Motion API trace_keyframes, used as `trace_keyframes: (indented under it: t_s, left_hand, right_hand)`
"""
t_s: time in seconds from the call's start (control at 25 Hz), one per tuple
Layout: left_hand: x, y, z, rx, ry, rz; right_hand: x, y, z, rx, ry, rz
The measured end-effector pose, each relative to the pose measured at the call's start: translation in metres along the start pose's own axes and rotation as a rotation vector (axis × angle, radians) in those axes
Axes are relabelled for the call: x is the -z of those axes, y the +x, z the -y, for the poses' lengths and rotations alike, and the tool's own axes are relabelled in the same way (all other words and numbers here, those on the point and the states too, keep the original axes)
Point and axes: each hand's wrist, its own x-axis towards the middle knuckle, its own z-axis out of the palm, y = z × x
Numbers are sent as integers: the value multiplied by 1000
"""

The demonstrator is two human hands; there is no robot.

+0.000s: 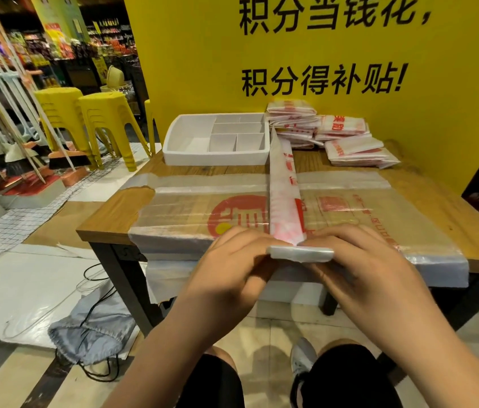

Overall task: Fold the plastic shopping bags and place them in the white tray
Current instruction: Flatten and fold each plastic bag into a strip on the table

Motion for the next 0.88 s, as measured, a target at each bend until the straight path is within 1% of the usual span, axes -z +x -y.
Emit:
trace_keyframes:
  t_s: [0.08,0.2,0.36,0.48,0.56,0.64,0.72,0.88]
  left_hand:
    - [3,6,0,83,-25,72]
    - [5,13,-1,191,-129,134]
    - [6,24,-9,352,-173,130]
    - [2,37,-13,477,-210,136]
    - [-1,43,-16,508,-185,160]
    - [-5,47,-18,512,-106,177]
    - [-11,48,-18,516,-12,185]
    - [-16,49,-18,505,101,219]
  right_hand:
    - [2,7,-1,-21,17,24]
    - [5,14,-5,-38,38,84]
    - [4,26,-1,-158,96,90]
    - [2,38,2,-254,27,111]
    - [0,41,4,-288,14,78]
    - [-1,41,9,-313,8,53]
    - [-1,42,12,-309,-12,58]
    - [1,44,14,-333,-108,104]
